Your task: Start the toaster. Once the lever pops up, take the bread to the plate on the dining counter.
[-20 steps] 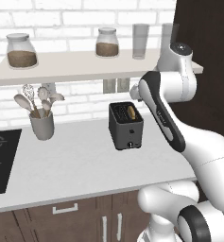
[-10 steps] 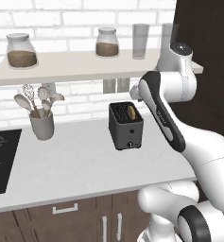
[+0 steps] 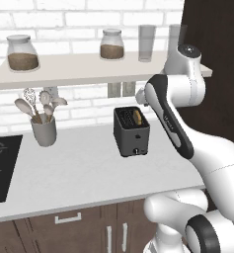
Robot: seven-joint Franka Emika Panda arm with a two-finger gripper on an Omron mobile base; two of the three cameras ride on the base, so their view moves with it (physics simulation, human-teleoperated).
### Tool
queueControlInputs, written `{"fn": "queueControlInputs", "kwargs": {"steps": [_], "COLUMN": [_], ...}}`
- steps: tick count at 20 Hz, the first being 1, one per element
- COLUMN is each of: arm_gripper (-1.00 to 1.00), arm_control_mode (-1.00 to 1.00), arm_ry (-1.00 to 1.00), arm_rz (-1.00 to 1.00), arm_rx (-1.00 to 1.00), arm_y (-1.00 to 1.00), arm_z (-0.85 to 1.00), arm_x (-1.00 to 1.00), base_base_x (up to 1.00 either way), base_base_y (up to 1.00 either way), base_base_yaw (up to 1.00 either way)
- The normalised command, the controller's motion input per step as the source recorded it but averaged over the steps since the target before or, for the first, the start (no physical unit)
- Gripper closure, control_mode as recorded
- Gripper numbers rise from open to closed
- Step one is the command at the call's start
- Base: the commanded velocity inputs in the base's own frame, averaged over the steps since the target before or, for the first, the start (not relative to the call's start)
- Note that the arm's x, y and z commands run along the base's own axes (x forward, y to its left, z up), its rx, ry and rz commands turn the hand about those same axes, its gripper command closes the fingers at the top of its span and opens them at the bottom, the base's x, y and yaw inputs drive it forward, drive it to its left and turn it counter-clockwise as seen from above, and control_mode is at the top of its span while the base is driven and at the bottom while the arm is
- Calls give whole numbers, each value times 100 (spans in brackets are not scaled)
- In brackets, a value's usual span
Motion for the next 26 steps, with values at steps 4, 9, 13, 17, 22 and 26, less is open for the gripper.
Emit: {"fn": "queueControlInputs", "kwargs": {"steps": [4, 9, 13, 17, 22, 26], "arm_gripper": [-100, -100, -100, -100, -100, -100], "arm_control_mode": [-100, -100, -100, -100, -100, -100], "arm_ry": [0, 0, 0, 0, 0, 0], "arm_rz": [0, 0, 0, 0, 0, 0], "arm_rx": [0, 0, 0, 0, 0, 0], "arm_y": [0, 0, 0, 0, 0, 0], "arm_z": [0, 0, 0, 0, 0, 0], "arm_x": [0, 0, 0, 0, 0, 0], "base_base_x": [0, 0, 0, 0, 0, 0], "base_base_y": [0, 0, 0, 0, 0, 0], "base_base_yaw": [0, 0, 0, 0, 0, 0]}}
